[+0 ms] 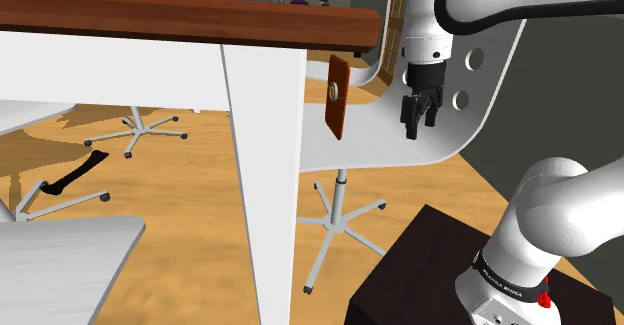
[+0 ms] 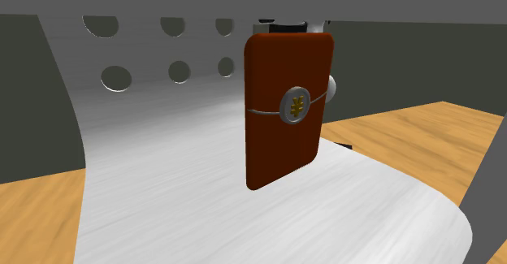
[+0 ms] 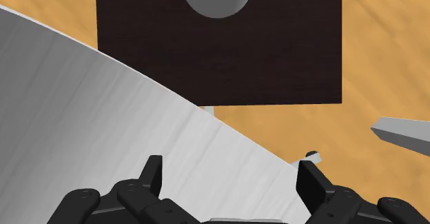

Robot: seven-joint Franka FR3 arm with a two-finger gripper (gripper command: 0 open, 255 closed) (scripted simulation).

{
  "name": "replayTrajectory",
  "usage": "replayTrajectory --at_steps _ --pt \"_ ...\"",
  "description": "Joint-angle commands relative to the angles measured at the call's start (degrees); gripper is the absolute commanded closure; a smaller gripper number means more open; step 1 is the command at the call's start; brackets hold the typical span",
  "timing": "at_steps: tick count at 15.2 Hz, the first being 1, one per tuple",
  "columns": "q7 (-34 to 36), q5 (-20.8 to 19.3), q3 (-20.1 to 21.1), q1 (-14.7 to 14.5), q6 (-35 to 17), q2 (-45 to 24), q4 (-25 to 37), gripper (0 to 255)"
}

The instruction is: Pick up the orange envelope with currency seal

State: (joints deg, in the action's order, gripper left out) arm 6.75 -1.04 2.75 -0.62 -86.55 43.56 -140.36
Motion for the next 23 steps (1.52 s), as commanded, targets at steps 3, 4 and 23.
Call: replayTrajectory --at_steps 3,4,23 --pt "3.6 1.7 1.4 0.4 -0.4 -2.8 3.6 0" --pt "5.5 2.4 2.0 0.7 -0.6 -4.2 5.4 0" --pt "34.5 5.9 10.3 5.7 -0.7 -27.8 40.2 0"
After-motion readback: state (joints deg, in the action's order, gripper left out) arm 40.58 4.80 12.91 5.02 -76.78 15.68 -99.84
